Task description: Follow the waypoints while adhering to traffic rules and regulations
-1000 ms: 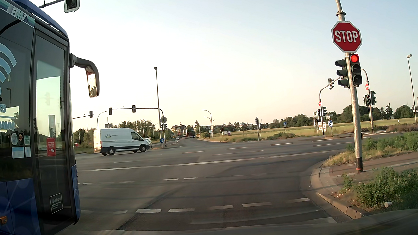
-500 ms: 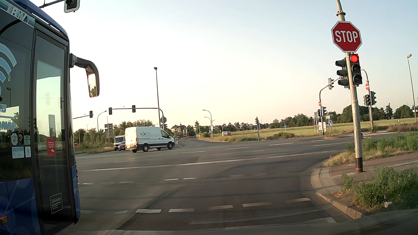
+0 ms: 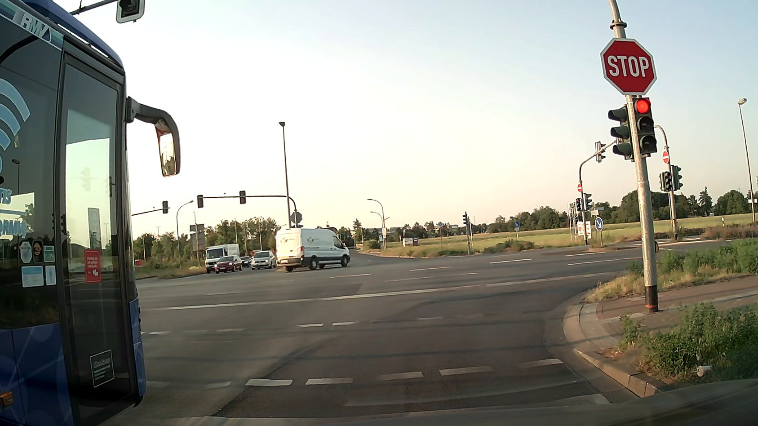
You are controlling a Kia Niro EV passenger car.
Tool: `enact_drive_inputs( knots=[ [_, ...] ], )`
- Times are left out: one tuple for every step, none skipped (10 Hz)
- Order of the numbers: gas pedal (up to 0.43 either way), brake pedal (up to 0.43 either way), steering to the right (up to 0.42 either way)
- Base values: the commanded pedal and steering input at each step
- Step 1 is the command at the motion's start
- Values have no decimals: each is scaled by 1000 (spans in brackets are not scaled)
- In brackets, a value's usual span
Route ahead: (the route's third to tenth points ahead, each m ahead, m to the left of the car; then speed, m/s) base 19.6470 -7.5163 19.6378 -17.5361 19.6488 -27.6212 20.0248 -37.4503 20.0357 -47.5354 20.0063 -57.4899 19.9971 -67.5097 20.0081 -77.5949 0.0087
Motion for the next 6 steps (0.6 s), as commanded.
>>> enact_drive_inputs(
  knots=[
    [0,232,4],
    [0,232,3],
    [0,232,4],
    [0,232,4],
    [0,232,4],
    [0,232,4]
  ],
)
